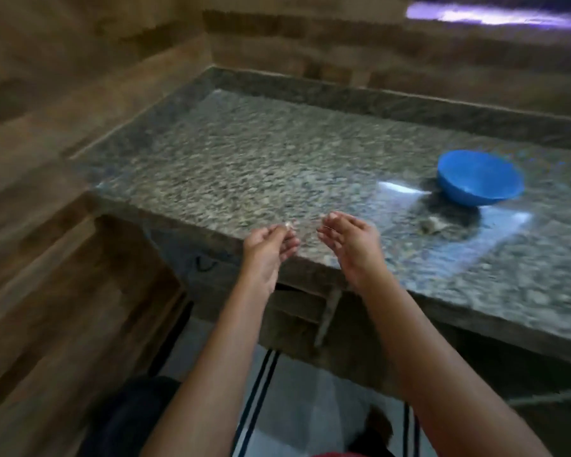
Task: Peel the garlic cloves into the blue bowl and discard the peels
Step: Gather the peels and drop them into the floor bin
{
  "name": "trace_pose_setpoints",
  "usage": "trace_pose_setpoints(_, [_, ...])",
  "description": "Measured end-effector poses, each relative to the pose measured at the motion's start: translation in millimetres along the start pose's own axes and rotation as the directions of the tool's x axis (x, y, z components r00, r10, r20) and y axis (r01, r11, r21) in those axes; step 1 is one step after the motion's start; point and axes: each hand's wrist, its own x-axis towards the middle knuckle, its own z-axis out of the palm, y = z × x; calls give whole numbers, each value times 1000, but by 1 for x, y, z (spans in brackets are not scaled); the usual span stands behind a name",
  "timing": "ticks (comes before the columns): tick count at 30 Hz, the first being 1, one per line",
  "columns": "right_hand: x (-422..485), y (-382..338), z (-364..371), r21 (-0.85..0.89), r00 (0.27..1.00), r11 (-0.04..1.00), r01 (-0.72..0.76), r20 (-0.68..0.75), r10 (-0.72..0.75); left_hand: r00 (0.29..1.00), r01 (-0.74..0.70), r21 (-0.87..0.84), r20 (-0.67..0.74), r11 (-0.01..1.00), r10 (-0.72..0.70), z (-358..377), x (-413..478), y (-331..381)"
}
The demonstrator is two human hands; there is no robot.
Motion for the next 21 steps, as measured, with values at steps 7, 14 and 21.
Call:
trace_pose_setpoints(7, [48,-104,-137,27,978,993,115,-180,-109,967,34,130,246,991,-66,181,15,-64])
trace_pose_setpoints(14, [93,-141,-226,-45,944,996,74,-318,-84,965,-65,420,256,905,-49,261,30,-121])
trace_pose_setpoints(21, [136,-137,-270,-629,908,770,-107,-378,-183,962,-93,548,264,832,-67,288,54,-133])
